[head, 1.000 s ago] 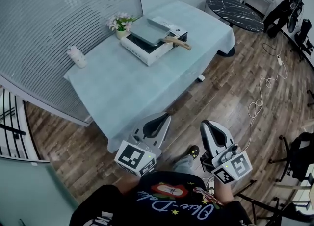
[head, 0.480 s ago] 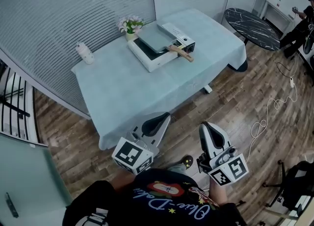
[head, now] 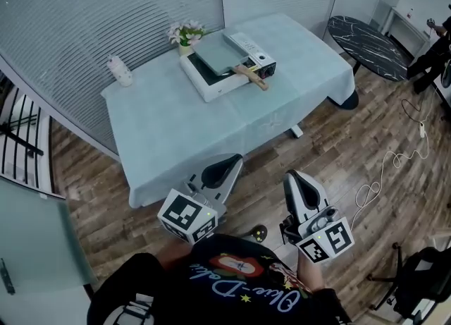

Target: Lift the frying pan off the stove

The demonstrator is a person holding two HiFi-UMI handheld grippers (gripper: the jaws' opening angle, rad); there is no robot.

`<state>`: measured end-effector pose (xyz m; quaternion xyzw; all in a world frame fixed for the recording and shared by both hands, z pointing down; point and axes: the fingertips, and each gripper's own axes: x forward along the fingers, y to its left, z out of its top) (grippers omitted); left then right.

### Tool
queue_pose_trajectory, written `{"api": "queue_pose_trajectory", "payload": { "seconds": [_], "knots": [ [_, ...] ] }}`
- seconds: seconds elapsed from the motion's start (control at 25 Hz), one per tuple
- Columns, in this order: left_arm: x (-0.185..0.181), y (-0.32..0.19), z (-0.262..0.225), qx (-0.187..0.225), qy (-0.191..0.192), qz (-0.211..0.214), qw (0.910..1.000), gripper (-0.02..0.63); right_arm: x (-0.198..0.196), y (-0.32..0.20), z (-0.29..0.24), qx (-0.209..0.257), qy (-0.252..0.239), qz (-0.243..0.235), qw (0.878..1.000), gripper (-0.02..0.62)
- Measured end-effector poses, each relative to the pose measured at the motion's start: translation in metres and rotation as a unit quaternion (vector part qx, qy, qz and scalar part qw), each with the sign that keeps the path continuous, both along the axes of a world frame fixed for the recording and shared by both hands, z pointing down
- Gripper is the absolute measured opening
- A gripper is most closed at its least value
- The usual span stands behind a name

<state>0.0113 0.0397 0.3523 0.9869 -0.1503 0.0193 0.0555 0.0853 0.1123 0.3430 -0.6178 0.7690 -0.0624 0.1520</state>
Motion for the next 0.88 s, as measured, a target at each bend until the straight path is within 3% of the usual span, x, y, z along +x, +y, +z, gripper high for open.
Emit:
{"api": "queue_pose_trajectory", "payload": {
  "seconds": [0.64,0.88],
  "knots": [
    [0.047,-0.002,0.004,0.010,-0.014,-0.024,0.9995,0.005,0.049,-0.001,0.005,-0.003,-0.005,-0.029,1.000,0.000],
    [0.049,-0.026,0.010,-0.019,-0.006,-0.031,0.9993,0.005,0.048,-0.012,0.009,-0.010,-0.009,-0.032,0.999,0.000]
  ]
}}
